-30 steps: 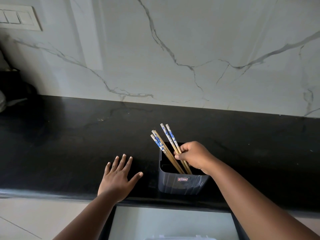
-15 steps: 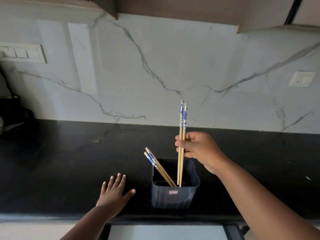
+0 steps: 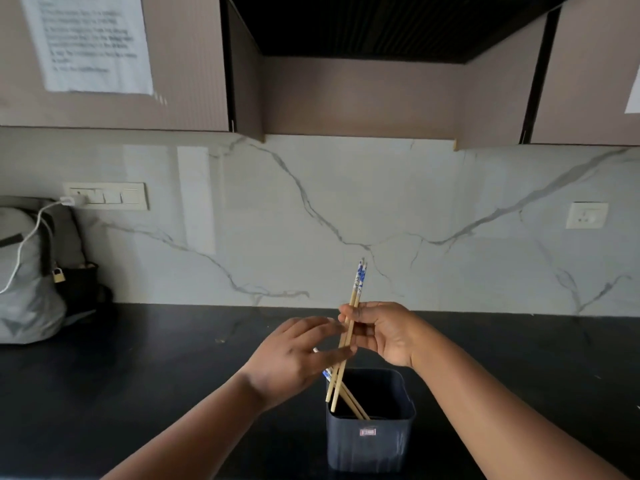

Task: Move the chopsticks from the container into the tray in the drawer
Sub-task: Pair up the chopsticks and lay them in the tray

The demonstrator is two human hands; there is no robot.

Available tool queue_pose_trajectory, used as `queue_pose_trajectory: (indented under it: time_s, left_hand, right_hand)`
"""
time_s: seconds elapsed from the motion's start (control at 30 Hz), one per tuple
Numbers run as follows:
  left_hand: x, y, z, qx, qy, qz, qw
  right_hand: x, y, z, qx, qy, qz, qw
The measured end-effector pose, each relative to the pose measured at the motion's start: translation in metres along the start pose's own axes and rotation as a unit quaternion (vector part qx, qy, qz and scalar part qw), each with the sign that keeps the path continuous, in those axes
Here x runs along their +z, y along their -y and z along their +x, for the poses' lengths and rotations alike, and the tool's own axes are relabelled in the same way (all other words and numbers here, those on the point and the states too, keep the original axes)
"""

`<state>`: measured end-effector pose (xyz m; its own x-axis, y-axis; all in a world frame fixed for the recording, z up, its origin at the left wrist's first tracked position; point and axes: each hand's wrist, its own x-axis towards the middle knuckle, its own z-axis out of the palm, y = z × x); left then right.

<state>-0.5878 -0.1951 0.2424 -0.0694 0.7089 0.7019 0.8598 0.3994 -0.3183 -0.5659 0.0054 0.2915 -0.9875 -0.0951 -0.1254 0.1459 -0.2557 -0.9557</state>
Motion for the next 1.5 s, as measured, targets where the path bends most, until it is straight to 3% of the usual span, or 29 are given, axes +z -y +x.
queue_pose_trajectory:
  time_s: [0.1, 0.27, 0.37, 0.43, 0.5, 0.57, 0.67, 0.87, 1.07, 1.5]
  left_hand:
    - [-0.011, -0.002, 0.005, 0.041, -0.015, -0.009, 0.999]
    - [-0.018, -0.011, 0.012, 0.043, -0.035, -0.064, 0.996]
    - [-0.026, -0.013, 0.025, -0.093, -0.044, -0.135, 0.986]
    - [-0.034, -0.011, 0.04, -0.266, -0.056, -0.228, 0.935]
    - [-0.043, -0.003, 0.056, -0.42, -0.069, -0.355, 0.833]
    - [-0.048, 0.007, 0.067, -0.494, -0.062, -0.442, 0.747]
    - [-0.052, 0.013, 0.073, -0.52, -0.027, -0.494, 0.697]
    - [-0.047, 0.017, 0.075, -0.573, 0.027, -0.502, 0.647]
    - [-0.041, 0.015, 0.075, -0.586, 0.0, -0.535, 0.609]
    - [-0.036, 0.016, 0.081, -0.591, 0.005, -0.533, 0.605]
  right_hand:
    - [0.005, -0.003, -0.003, 0.023, 0.017, 0.014, 0.999]
    - [0.004, -0.008, -0.009, 0.067, 0.043, 0.023, 0.997]
    - [0.004, -0.013, -0.012, 0.064, 0.024, -0.062, 0.996]
    - [0.003, -0.022, -0.012, 0.021, -0.031, -0.162, 0.986]
    - [0.005, -0.033, -0.013, -0.045, -0.047, -0.231, 0.971]
    - [0.009, -0.043, -0.016, -0.093, -0.027, -0.256, 0.962]
    - [0.015, -0.054, -0.02, -0.139, -0.032, -0.289, 0.947]
    - [0.012, -0.063, -0.018, -0.084, -0.018, -0.254, 0.963]
    - [0.008, -0.061, -0.018, -0.045, 0.01, -0.254, 0.966]
    - [0.002, -0.059, -0.017, -0.011, 0.039, -0.27, 0.962]
